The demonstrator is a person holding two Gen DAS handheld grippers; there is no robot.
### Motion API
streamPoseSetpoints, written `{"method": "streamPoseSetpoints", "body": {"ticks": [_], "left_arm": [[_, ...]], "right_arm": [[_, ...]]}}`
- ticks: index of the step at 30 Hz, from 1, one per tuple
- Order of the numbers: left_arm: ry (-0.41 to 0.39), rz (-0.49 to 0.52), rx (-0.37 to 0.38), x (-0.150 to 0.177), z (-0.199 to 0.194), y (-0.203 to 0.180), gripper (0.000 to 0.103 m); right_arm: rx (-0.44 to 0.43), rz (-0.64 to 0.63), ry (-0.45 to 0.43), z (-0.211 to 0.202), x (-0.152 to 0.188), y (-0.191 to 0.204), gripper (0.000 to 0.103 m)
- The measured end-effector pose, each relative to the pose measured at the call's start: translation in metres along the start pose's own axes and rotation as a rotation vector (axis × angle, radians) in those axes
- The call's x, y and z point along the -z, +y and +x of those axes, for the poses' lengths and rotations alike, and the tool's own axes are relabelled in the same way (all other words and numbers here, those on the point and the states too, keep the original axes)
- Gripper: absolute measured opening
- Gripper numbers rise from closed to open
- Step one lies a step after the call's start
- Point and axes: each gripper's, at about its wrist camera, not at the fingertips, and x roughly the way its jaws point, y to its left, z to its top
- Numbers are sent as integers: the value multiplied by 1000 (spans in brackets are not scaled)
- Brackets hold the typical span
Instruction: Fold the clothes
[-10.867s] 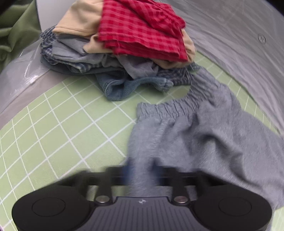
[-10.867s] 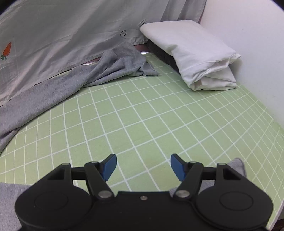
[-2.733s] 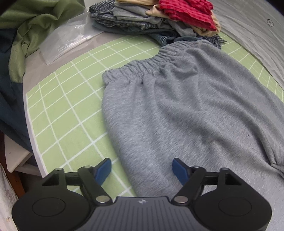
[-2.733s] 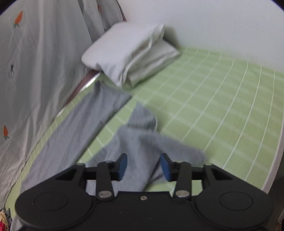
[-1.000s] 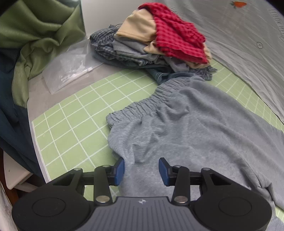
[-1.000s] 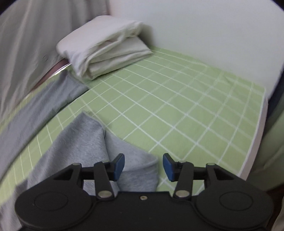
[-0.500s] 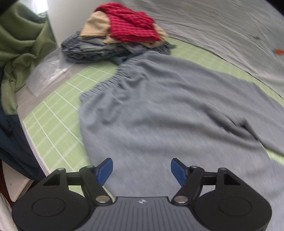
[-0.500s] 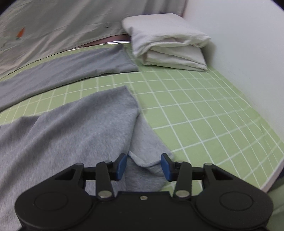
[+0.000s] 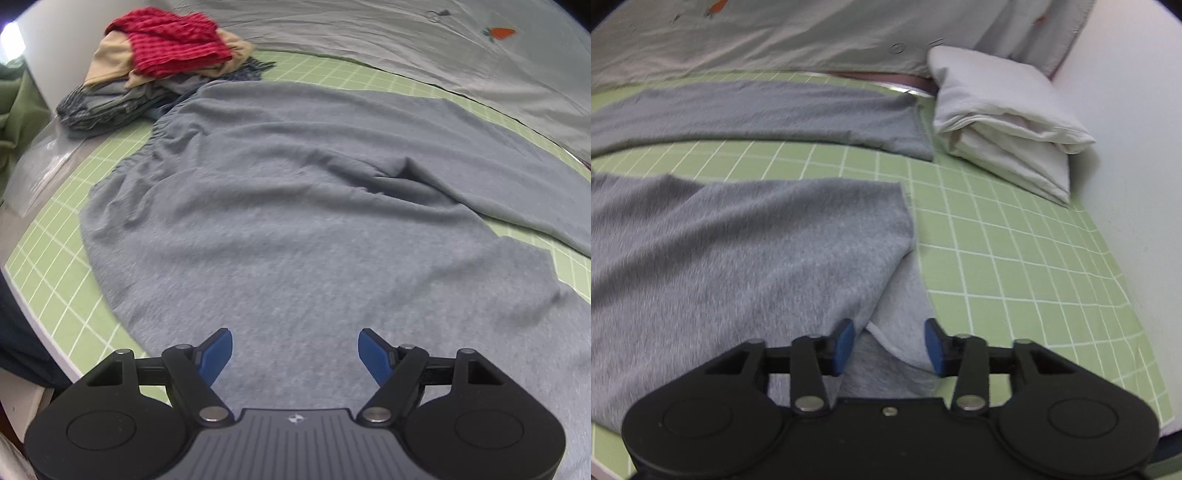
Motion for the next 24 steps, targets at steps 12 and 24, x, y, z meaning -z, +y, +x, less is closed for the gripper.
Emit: {"method": "streamPoseSetpoints", "body": {"ticks": [12,24], "left_arm": [[20,-27,1,3,1,1,76],[29,-55,-9,2,2,6,76]], "right_arm": [[111,247,51,-7,27,-66,1],[124,359,25,-8,25,-75,9]]}}
